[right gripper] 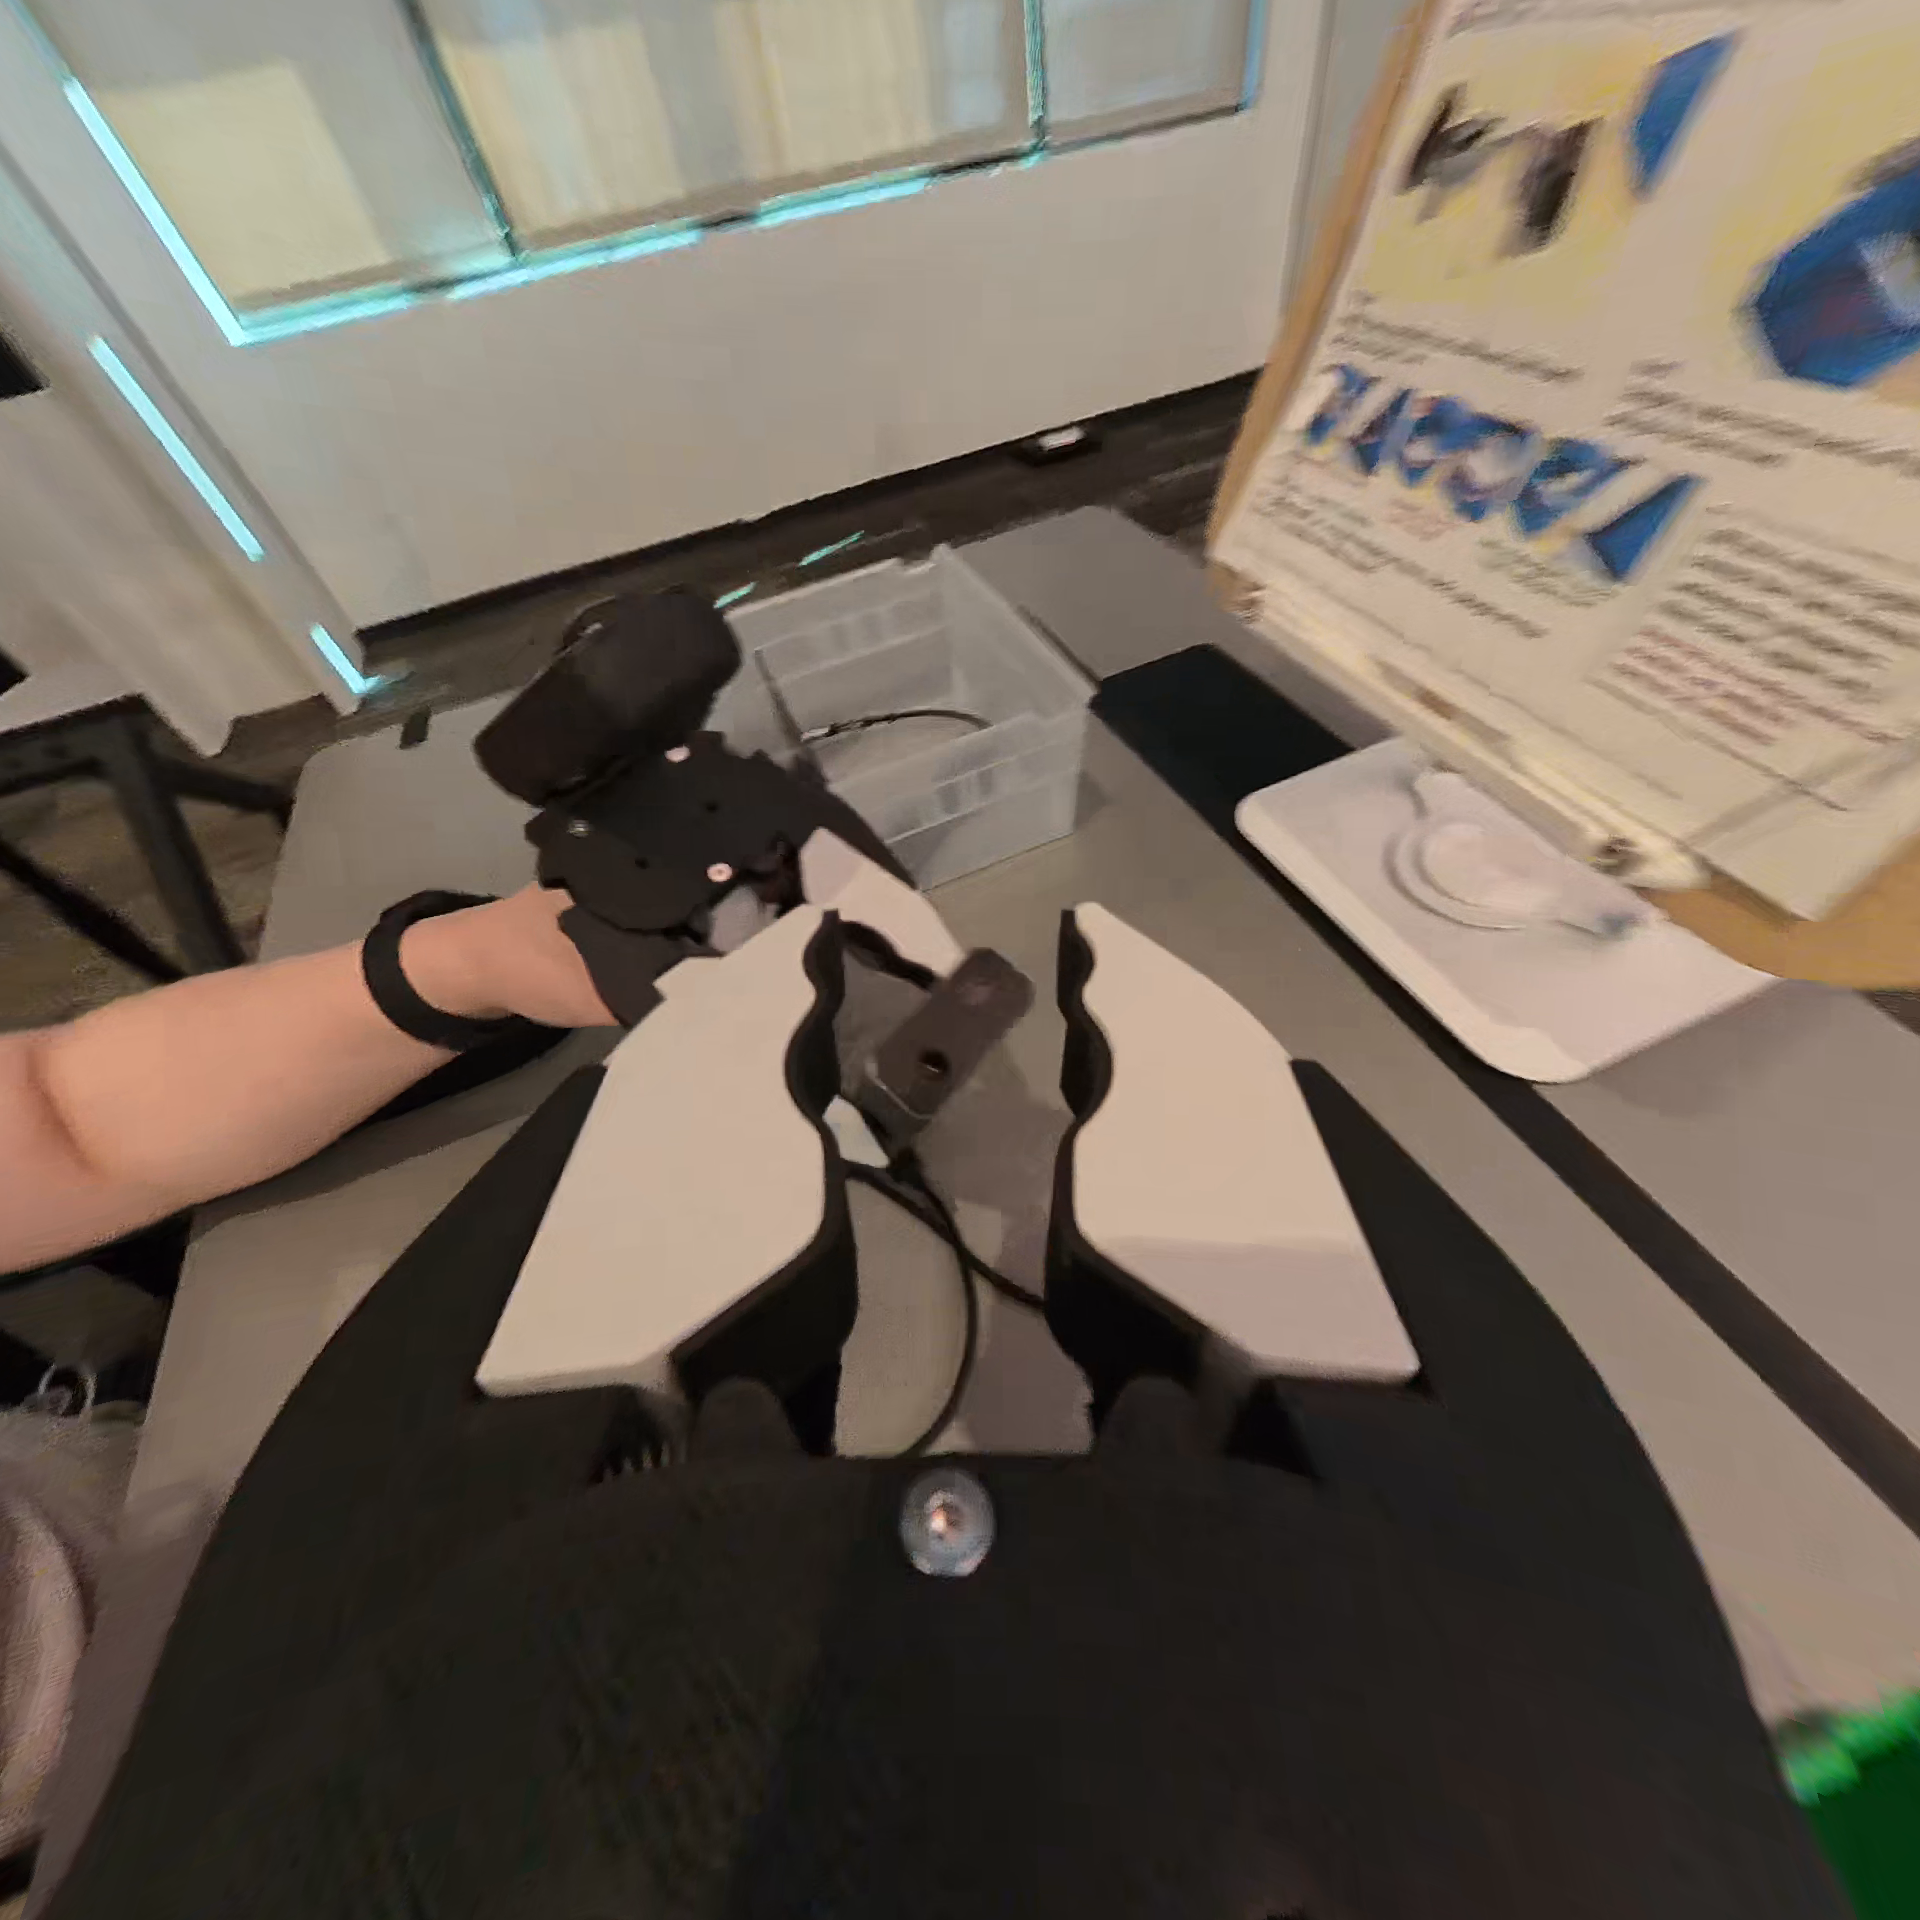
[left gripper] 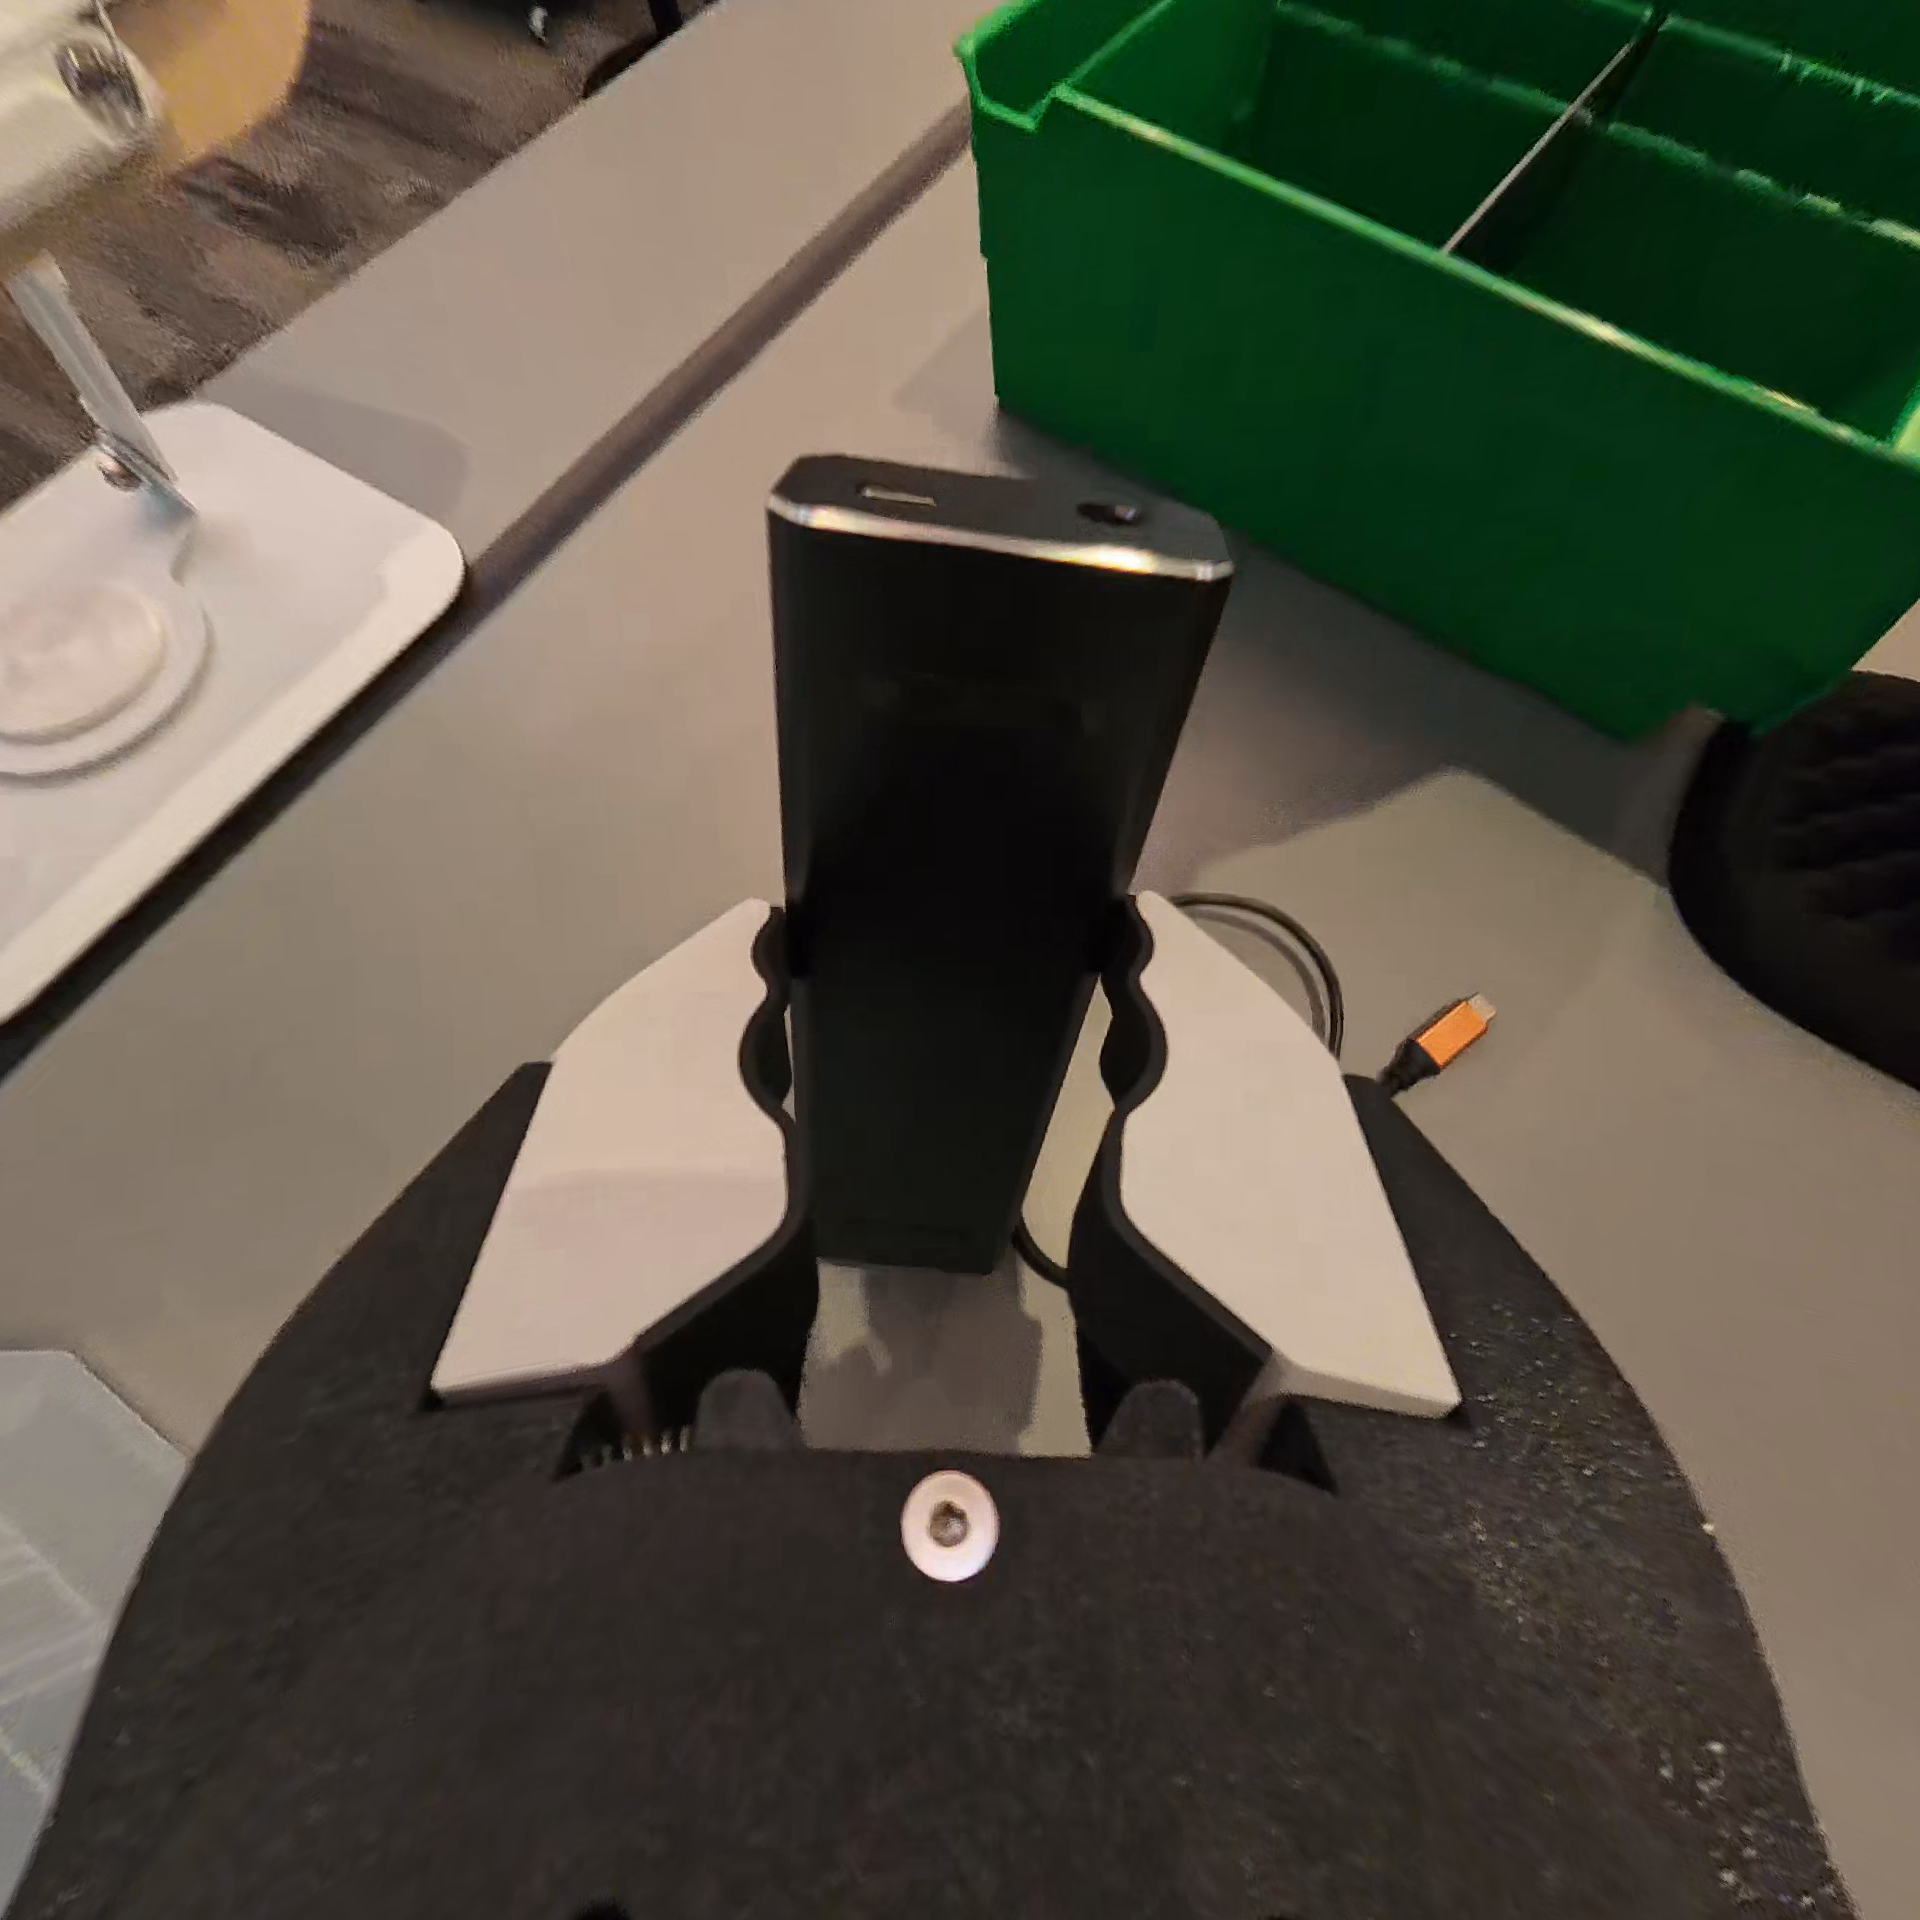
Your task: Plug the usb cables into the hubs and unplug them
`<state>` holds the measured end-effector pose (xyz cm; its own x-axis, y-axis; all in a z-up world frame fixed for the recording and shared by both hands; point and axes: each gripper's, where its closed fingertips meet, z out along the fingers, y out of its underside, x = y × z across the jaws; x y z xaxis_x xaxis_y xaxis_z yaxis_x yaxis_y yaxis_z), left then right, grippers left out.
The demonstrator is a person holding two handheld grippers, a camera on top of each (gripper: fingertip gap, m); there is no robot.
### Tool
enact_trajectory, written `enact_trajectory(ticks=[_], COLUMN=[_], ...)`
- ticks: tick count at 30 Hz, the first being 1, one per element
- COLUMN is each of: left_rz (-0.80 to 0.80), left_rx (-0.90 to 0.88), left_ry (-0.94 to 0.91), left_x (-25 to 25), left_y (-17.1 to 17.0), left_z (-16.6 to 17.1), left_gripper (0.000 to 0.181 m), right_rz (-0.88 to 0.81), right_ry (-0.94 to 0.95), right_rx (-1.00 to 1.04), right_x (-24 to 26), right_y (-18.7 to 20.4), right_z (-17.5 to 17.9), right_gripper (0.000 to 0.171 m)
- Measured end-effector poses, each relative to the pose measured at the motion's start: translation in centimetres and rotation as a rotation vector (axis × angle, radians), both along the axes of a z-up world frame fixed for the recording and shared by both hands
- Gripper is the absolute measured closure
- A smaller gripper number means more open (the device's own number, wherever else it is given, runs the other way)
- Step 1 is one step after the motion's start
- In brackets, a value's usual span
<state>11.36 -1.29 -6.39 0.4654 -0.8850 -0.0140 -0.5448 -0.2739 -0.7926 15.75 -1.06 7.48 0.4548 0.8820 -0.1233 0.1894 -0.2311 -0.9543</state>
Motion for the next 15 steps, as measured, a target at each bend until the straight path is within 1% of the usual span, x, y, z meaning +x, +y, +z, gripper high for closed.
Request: enact_trajectory(ticks=[2, 4, 6, 7, 9, 11, 12, 13, 15], left_rz=[0.001, 0.005, -0.012, -0.027, -0.065, -0.134, -0.177, -0.222, -0.295], left_rx=[-0.018, -0.03, -0.033, -0.036, -0.078, -0.146, -0.173, -0.197, -0.247], left_ry=[-0.041, -0.066, -0.051, -0.044, -0.059, -0.084, -0.096, -0.108, -0.151], left_x=[-0.2, -0.5, -0.7, -0.8, -1.1, -1.4, -1.5, -1.6, -1.6], left_y=[-0.1, -0.2, -0.5, -0.8, -1.7, -3.3, -4.3, -5.3, -7.4], left_z=[-0.4, -0.6, -0.9, -1.0, -0.9, -0.6, -0.3, 0.0, 1.2], left_gripper=[0.123, 0.123, 0.123, 0.123, 0.123, 0.123, 0.123, 0.123, 0.123], right_rz=[0.039, 0.015, 0.068, 0.113, 0.147, 0.154, 0.169, 0.169, 0.219], right_ry=[-0.097, -0.218, -0.347, -0.429, -0.59, -0.677, -0.7, -0.723, -0.792], right_rx=[-0.009, 0.003, 0.042, 0.11, 0.329, 0.524, 0.606, 0.667, 0.675], right_x=[-2.1, -2.9, -3.3, -3.2, -2.5, -2.2, -2.3, -2.5, -3.1], right_y=[-0.2, 0.3, -0.2, -0.8, -1.1, -1.4, -1.7, -1.9, -2.7], right_z=[-1.8, -3.8, -5.6, -6.3, -7.2, -7.3, -7.2, -7.3, -8.4], right_gripper=[0.13, 0.129, 0.129, 0.127, 0.123, 0.119, 0.113, 0.113, 0.115])
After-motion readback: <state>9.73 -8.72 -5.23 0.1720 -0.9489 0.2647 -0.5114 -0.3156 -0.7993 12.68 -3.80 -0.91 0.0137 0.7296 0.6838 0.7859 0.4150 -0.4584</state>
